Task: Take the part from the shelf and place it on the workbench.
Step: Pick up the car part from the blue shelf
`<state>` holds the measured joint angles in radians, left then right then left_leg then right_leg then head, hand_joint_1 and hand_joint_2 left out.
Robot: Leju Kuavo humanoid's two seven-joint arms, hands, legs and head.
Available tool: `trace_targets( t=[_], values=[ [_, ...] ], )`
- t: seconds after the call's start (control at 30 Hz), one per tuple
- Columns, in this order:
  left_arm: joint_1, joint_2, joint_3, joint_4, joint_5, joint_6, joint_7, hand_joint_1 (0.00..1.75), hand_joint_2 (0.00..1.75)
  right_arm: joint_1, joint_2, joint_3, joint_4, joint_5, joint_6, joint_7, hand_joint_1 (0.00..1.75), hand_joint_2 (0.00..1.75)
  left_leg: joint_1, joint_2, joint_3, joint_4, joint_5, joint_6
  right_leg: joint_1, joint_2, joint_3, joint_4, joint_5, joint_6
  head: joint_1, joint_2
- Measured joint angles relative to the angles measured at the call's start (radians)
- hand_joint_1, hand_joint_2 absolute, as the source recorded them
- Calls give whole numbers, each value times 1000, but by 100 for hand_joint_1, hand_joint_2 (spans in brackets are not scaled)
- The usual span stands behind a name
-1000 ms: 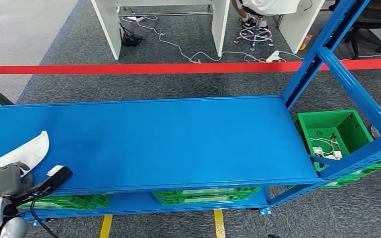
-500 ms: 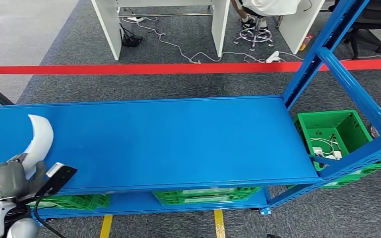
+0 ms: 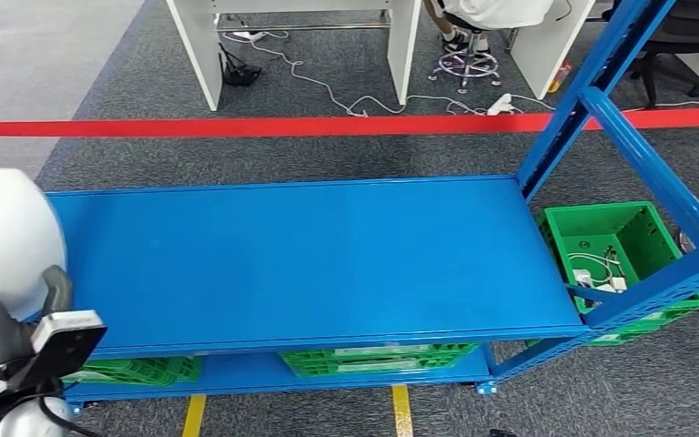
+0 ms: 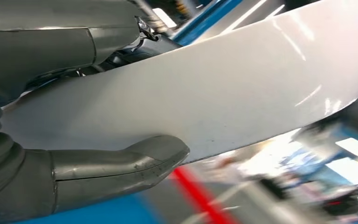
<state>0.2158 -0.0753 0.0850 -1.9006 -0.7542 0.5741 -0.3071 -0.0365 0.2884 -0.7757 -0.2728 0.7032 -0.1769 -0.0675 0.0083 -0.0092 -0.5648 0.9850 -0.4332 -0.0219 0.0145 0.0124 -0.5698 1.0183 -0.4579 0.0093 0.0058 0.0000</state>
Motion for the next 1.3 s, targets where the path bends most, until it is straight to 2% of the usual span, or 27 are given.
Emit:
trace_targets(
  t=[0.2,0.5,0.83,1.03,1.3],
  values=[
    [-4,13,-86,-124,121,4,-54,175,175,-1,10,-7,0,4,10,9,0,175,0,0,0,0,0,0,0,0,0,0,0,0,0,0],
    [-6,48,-142,-196,258,-55,-132,175,175,-3,10,-20,0,4,23,4,0,175,0,0,0,0,1,-1,0,0,0,0,1,0,0,0],
    [-5,60,-151,-223,344,-61,-170,175,175,-4,10,-33,0,3,24,0,0,175,0,0,0,0,1,-1,0,0,0,0,1,0,0,0],
    [-5,57,-149,-223,364,-32,-203,175,175,-5,10,-36,0,5,23,0,0,175,0,0,0,0,1,-1,0,0,0,0,1,0,0,0],
    [-4,43,-136,-223,312,46,-294,175,175,-11,10,-38,0,15,24,1,0,175,0,0,0,0,1,-1,0,0,0,0,1,0,0,0]
  ],
)
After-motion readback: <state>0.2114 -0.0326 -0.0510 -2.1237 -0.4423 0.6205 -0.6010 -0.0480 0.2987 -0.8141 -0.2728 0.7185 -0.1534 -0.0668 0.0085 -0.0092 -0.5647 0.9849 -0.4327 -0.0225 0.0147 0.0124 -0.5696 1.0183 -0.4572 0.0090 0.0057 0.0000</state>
